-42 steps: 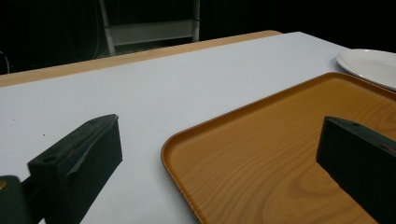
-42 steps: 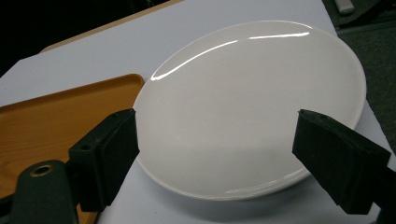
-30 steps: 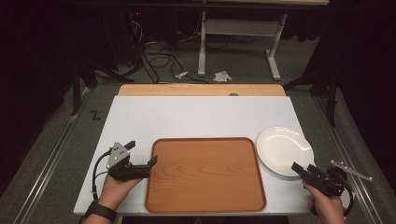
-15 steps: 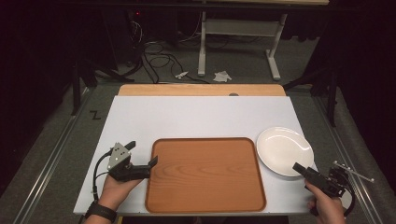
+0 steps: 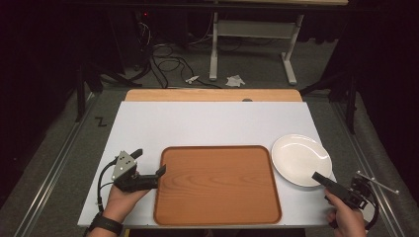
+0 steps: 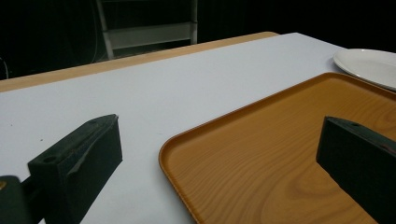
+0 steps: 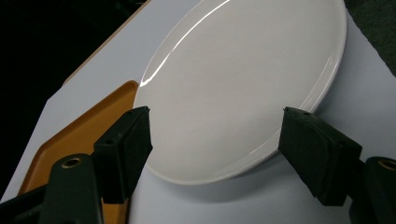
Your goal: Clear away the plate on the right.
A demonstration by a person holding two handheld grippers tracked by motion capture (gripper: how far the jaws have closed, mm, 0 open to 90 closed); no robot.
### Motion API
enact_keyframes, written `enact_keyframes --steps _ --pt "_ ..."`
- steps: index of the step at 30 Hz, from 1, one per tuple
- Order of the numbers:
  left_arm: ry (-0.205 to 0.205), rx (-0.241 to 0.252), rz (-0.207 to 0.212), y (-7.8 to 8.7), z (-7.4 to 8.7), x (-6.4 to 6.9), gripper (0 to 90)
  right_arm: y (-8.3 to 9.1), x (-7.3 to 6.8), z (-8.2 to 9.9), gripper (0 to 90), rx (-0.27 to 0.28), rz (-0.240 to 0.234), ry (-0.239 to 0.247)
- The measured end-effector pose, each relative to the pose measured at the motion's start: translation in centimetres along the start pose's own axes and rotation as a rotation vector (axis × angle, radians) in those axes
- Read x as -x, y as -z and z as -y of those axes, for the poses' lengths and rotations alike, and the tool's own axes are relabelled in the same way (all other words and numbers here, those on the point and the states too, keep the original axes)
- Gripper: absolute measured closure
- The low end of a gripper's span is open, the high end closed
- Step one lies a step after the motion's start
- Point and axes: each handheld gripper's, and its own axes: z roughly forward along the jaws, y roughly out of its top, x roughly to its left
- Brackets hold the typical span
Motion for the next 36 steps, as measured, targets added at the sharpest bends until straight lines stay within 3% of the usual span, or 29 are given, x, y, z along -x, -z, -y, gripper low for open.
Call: enact_keyframes --steps 16,29,36 --pt "-0.003 0.003 0.001 0.0 0.0 0.0 0.7 0.1 0.5 0.1 27.4 -0.006 0.008 -0.059" --pt "-0.013 0.007 0.002 0.0 0.0 0.0 0.7 0.0 1.3 0.1 30.3 -0.016 -0.005 -0.180" --pt "-0.016 0.004 0.005 -0.1 0.0 0.0 0.7 -0.1 1.4 0.0 31.0 -0.021 -0.003 -0.201"
